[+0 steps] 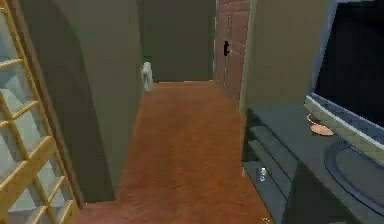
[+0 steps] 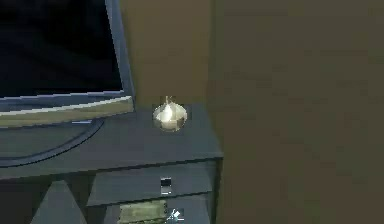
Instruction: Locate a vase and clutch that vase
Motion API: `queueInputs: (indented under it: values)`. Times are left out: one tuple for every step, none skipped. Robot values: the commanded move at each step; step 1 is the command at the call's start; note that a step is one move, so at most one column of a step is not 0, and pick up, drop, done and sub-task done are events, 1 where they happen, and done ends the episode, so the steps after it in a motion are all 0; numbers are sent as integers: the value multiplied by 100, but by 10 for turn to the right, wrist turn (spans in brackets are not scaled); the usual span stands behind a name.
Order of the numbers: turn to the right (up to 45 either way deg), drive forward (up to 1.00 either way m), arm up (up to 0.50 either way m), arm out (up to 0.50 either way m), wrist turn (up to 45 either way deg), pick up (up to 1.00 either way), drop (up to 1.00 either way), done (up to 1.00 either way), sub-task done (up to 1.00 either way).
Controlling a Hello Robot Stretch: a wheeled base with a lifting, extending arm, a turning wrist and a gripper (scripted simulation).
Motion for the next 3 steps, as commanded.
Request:
queueInputs:
  values:
    - [450, 0, 0, 0, 0, 0, 0, 0, 0]
    - [180, 0, 0, 0, 0, 0, 0, 0, 0]
    - [0, 45, 0, 0, 0, 0, 0, 0, 0]
